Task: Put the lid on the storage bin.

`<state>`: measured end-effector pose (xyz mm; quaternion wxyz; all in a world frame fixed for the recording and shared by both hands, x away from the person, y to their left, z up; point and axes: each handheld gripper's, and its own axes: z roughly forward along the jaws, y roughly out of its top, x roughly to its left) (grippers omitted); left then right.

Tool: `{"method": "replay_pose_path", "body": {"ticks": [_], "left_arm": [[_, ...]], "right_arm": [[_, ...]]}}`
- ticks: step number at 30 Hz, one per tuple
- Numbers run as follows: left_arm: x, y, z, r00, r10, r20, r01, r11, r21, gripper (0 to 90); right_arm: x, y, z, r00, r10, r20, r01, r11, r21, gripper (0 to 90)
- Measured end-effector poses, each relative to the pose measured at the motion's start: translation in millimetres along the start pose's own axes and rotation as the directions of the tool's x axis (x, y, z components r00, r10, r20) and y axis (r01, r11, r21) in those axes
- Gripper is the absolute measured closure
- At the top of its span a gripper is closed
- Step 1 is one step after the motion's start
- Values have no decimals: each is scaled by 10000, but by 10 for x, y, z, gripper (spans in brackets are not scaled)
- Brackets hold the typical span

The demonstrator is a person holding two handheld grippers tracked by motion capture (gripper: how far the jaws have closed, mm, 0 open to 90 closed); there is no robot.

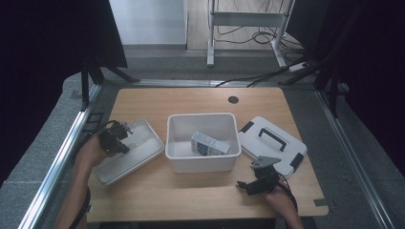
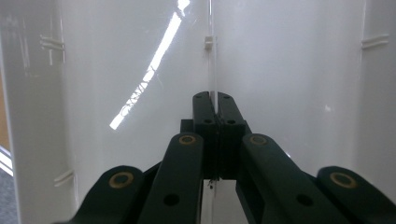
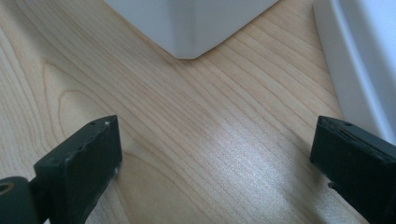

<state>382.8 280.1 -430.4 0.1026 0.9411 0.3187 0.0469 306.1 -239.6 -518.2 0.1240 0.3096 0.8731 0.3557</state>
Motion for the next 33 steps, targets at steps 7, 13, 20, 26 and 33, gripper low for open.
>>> {"method": "replay_pose_path", "body": {"ticks": [7, 13, 20, 26, 33], "left_arm": [[10, 11, -323, 9973, 725, -125, -727, 9973, -136, 891], [12, 52, -596, 9919, 1260, -158, -1264, 9915, -318, 891], [-46, 157, -886, 9836, 1801, -105, -1804, 9813, -678, 891], [-113, 310, -1027, 9757, 2191, -91, -2190, 9718, -879, 891], [-211, 563, -1074, 9637, 2669, 12, -2652, 9583, -1064, 891]], "right_arm": [[-1, 0, -1, 10000, -4, -2, 4, 10000, 6, 17], [0, 0, 0, 10000, 6, -2, -6, 10000, -5, 17], [-1, 0, -1, 10000, -3, -10, 3, 10000, 5, 19], [-2, 0, -2, 10000, -18, -16, 18, 10000, -4, 20], [1, -1, -2, 10000, 6, -9, -6, 10000, -23, 22]]}}
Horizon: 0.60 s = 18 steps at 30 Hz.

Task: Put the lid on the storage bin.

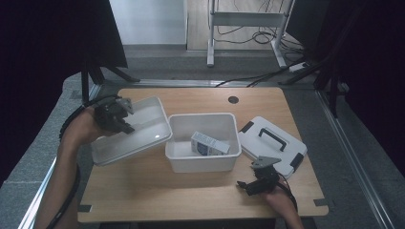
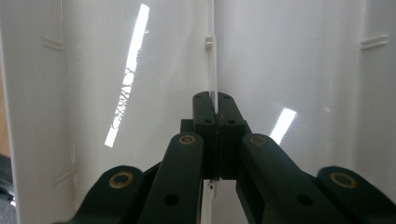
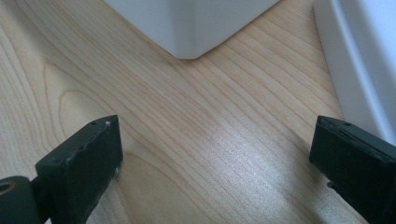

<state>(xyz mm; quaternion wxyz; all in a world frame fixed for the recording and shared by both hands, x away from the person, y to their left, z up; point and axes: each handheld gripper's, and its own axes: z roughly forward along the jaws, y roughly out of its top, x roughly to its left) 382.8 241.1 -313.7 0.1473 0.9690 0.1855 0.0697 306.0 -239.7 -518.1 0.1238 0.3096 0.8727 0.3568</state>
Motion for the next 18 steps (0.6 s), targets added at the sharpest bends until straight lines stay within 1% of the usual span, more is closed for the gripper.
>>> {"method": "replay_pose_path", "body": {"ticks": [1, 2, 4, 8, 13, 15, 17, 18], "left_arm": [[-3, 34, 3, 10000, 63, 36, -63, 10000, -24, 890], [-11, 105, 9, 9998, 172, 64, -172, 9999, -17, 891], [-18, 178, 16, 9995, 295, 96, -295, 9996, -22, 891], [-38, 375, 44, 9985, 502, 227, -500, 9987, -91, 891], [-73, 652, 100, 9944, 1013, 312, -1012, 9948, -57, 891], [-93, 741, 125, 9933, 1105, 330, -1104, 9939, -73, 891], [-116, 859, 153, 9903, 1345, 339, -1346, 9909, 0, 891], [-129, 897, 167, 9904, 1342, 336, -1341, 9910, -35, 891]], "right_arm": [[-1, -1, 1, 10000, -17, 5, 17, 10000, -10, 22], [0, 0, 0, 10000, -8, 4, 8, 10000, -8, 23], [1, 0, -2, 10000, 10, 3, -10, 10000, 4, 23], [2, -1, -2, 10000, 6, -9, -6, 10000, -1, 26], [2, -1, -4, 10000, -14, -12, 14, 10000, -18, 29], [2, -2, -4, 10000, -15, -6, 15, 10000, -24, 30], [1, -3, -4, 10000, -62, -2, 62, 10000, -29, 32], [2, -3, -4, 10000, -44, -4, 44, 10000, -43, 34]]}}
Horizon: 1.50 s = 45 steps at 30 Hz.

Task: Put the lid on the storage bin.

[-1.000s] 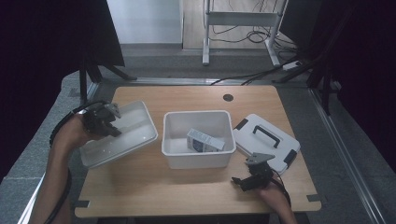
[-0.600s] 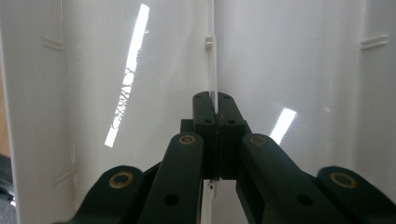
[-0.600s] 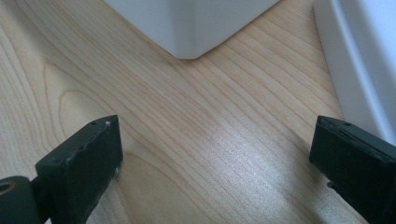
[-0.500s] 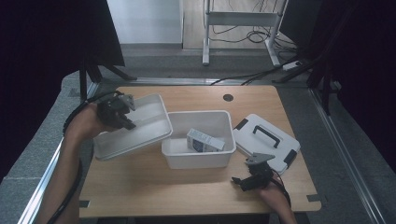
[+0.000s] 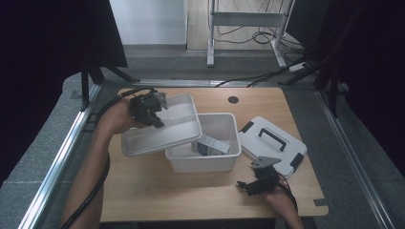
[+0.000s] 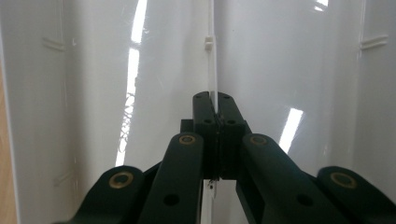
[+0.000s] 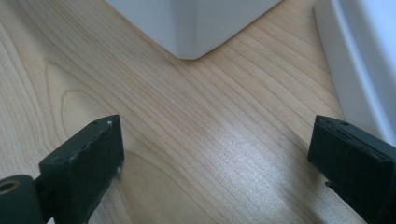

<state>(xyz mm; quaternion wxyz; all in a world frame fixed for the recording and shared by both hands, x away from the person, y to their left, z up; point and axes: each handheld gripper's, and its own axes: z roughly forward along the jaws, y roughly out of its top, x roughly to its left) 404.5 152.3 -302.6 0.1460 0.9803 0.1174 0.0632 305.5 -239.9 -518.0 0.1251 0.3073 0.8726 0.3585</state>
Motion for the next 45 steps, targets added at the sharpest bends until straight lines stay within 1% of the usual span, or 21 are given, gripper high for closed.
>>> {"method": "replay_pose_path", "body": {"ticks": [1, 5, 6, 10, 16, 20, 23, 27, 31, 34, 36, 38, 42, 45], "left_arm": [[1, 66, 14, 9998, 188, 5, -188, 9998, 89, 891], [-21, 290, 85, 9983, 571, 74, -572, 9983, 83, 891], [-25, 316, 95, 9981, 616, 85, -616, 9981, 78, 890], [-58, 537, 204, 9944, 1041, 191, -1041, 9946, 7, 890], [-100, 785, 381, 9891, 1439, 306, -1445, 9894, 168, 890], [-125, 925, 509, 9856, 1649, 365, -1662, 9854, 374, 891], [-131, 988, 599, 9841, 1719, 459, -1739, 9838, 444, 891], [-136, 1040, 712, 9825, 1755, 628, -1779, 9835, 340, 890], [-146, 1075, 796, 9829, 1715, 666, -1744, 9839, 394, 890], [-132, 1072, 833, 9846, 1600, 709, -1630, 9858, 392, 889], [-136, 1067, 870, 9843, 1639, 652, -1674, 9845, 522, 890], [-137, 1068, 915, 9842, 1623, 707, -1666, 9843, 589, 890], [-123, 1044, 990, 9853, 1472, 864, -1524, 9867, 565, 890], [-113, 1007, 1010, 9882, 1228, 912, -1258, 9917, 279, 887]], "right_arm": [[0, 0, 0, 10000, -6, -2, 6, 10000, -2, 34], [2, -1, -1, 10000, -2, -17, 2, 10000, -8, 37], [1, -1, -3, 10000, -16, -37, 16, 10000, -2, 38], [2, -2, -4, 10000, -22, -44, 21, 10000, -13, 41], [3, -3, -4, 10000, -22, -34, 22, 10000, -28, 43], [3, -3, -6, 10000, -29, -48, 29, 10000, -20, 45], [3, -3, -6, 10000, -27, -49, 27, 10000, -21, 46], [3, -4, -6, 10000, -49, -43, 49, 10000, -33, 47], [4, -4, -8, 10000, -27, -57, 27, 10000, -21, 47], [4, -4, -8, 10000, -27, -57, 27, 10000, -19, 47], [4, -3, -8, 10000, -19, -60, 19, 10000, -17, 47], [4, -3, -8, 10000, -15, -59, 15, 10000, -13, 47], [4, -4, -8, 10000, -16, -59, 16, 10000, -14, 47], [4, -4, -9, 10000, -27, -61, 27, 10000, 5, 47]]}}
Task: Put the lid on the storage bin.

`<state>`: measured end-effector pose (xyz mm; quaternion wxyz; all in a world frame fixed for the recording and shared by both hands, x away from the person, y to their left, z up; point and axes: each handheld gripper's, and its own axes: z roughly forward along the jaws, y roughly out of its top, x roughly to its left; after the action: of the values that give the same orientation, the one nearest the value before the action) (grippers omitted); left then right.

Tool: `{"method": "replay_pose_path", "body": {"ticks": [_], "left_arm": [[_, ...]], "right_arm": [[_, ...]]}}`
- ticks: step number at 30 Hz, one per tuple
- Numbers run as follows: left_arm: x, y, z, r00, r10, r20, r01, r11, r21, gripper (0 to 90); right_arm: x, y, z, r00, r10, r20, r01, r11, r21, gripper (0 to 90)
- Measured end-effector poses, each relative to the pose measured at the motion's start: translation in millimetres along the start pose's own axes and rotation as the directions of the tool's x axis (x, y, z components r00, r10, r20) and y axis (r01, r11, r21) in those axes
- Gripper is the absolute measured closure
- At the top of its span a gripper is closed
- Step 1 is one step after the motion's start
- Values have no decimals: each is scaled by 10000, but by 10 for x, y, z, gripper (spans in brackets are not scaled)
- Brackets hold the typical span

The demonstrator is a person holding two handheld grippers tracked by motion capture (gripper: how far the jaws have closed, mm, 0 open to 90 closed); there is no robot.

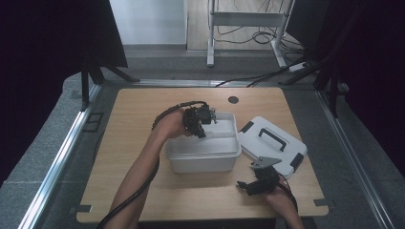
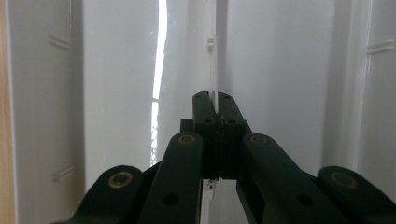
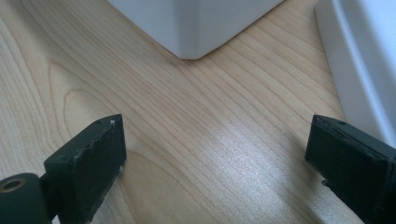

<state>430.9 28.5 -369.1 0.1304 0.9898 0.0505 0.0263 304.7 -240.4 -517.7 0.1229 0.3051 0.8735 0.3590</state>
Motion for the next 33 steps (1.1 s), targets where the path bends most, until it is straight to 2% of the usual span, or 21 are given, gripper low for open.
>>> {"method": "replay_pose_path", "body": {"ticks": [2, 3, 6, 7, 9, 10, 13, 15, 16, 18, 19, 24, 26, 28, 32, 33], "left_arm": [[-1, -11, -5, 9998, -221, -31, 221, 9997, -60, 878], [-3, -17, -12, 9986, -503, -157, 500, 9986, -140, 864], [-4, -41, -69, 9951, -931, -337, 913, 9944, -530, 735], [-3, -48, -100, 9923, -1134, -499, 1096, 9914, -721, 672], [-4, -70, -161, 9873, -1475, -599, 1400, 9836, -1132, 596], [-6, -76, -180, 9851, -1594, -641, 1506, 9809, -1233, 528], [-27, -114, -248, 9779, -1882, -911, 1729, 9728, -1543, 368], [-49, -159, -291, 9711, -2160, -1012, 1955, 9637, -1817, 260], [-58, -178, -308, 9692, -2203, -1098, 1972, 9619, -1895, 221], [-96, -246, -357, 9623, -2420, -1243, 2119, 9532, -2158, 140], [-116, -283, -382, 9588, -2526, -1298, 2186, 9482, -2307, 143], [-220, -500, -494, 9394, -3130, -1399, 2621, 9187, -2955, 37], [-259, -586, -526, 9346, -3231, -1486, 2675, 9141, -3048, 10], [-310, -682, -547, 9300, -3361, -1486, 2759, 9057, -3220, 0], [-428, -879, -580, 9138, -3712, -1651, 2962, 8868, -3549, 0], [-458, -926, -590, 9111, -3753, -1703, 2973, 8846, -3592, 0]], "right_arm": [[0, 0, 0, 10000, -2, -5, 2, 10000, 10, 47], [0, 1, 0, 10000, 10, -10, -10, 10000, 0, 48], [-2, 1, -1, 10000, 28, -26, -28, 10000, -3, 48], [-2, 1, -2, 10000, 23, -31, -23, 10000, -3, 48], [-1, 0, -3, 10000, -6, -70, 6, 10000, -3, 49], [0, -1, -4, 9999, -26, -106, 25, 10000, -7, 48], [1, 4, -14, 9995, 13, -304, -13, 10000, 1, 48], [3, 24, -33, 9988, 4, -489, -2, 10000, 41, 49], [8, 38, -46, 9987, -29, -504, 29, 10000, 4, 49], [12, 77, -85, 9987, -79, -499, 76, 10000, -56, 49], [9, 98, -107, 9984, -112, -552, 110, 9999, -49, 50], [-37, 197, -220, 9979, -218, -607, 224, 9997, 98, 59], [-69, 233, -265, 9977, -182, -657, 191, 9997, 125, 61], [-99, 266, -301, 9975, -113, -701, 122, 9998, 124, 65], [-160, 333, -367, 9973, -70, -738, 88, 9997, 246, 71], [-184, 360, -389, 9972, -113, -737, 135, 9995, 288, 73]]}}
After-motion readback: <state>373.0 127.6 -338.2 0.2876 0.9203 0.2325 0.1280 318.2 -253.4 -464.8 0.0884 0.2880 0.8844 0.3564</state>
